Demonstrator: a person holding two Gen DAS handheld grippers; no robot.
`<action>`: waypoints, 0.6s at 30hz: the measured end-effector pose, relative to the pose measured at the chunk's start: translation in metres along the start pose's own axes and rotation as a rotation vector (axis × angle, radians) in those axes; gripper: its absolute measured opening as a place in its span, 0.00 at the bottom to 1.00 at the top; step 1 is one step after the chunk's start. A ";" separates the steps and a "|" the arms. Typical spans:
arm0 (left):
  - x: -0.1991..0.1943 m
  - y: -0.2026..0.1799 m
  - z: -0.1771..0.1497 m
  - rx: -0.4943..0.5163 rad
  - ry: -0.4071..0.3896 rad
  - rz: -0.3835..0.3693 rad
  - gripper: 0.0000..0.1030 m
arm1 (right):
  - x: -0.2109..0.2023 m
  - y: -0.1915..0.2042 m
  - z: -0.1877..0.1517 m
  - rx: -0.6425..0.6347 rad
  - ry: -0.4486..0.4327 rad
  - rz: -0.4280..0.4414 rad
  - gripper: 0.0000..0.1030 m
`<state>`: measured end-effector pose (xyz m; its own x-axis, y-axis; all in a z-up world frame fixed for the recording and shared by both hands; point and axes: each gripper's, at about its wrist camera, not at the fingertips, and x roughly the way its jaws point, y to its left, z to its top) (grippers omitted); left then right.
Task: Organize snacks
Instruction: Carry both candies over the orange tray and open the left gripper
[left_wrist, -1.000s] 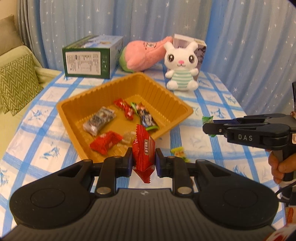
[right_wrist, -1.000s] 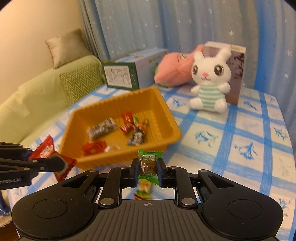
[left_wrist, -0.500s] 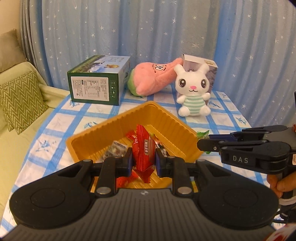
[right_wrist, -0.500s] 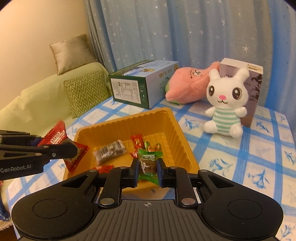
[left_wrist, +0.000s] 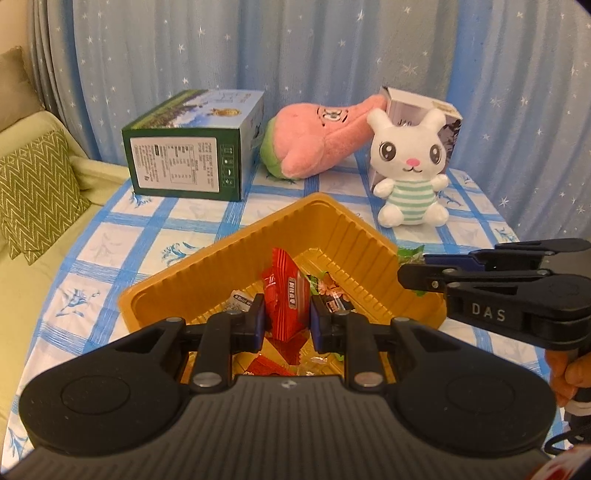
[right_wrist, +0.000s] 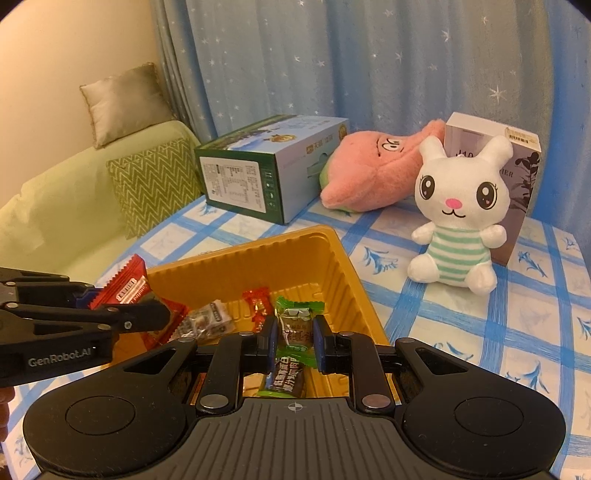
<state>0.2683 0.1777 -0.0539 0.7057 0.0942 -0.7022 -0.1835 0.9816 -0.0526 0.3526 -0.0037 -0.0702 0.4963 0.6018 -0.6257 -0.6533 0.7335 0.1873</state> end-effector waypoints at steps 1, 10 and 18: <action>0.004 0.000 0.000 0.003 0.005 0.000 0.21 | 0.002 -0.001 0.000 0.002 0.004 -0.004 0.20; 0.031 0.001 0.000 0.007 0.054 -0.014 0.21 | 0.013 -0.007 -0.002 0.017 0.026 -0.029 0.20; 0.044 -0.001 0.001 0.020 0.083 -0.032 0.23 | 0.017 -0.010 -0.001 0.026 0.032 -0.036 0.20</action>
<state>0.3000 0.1810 -0.0841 0.6518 0.0497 -0.7568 -0.1477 0.9871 -0.0623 0.3671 -0.0012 -0.0841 0.5003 0.5647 -0.6563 -0.6203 0.7626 0.1833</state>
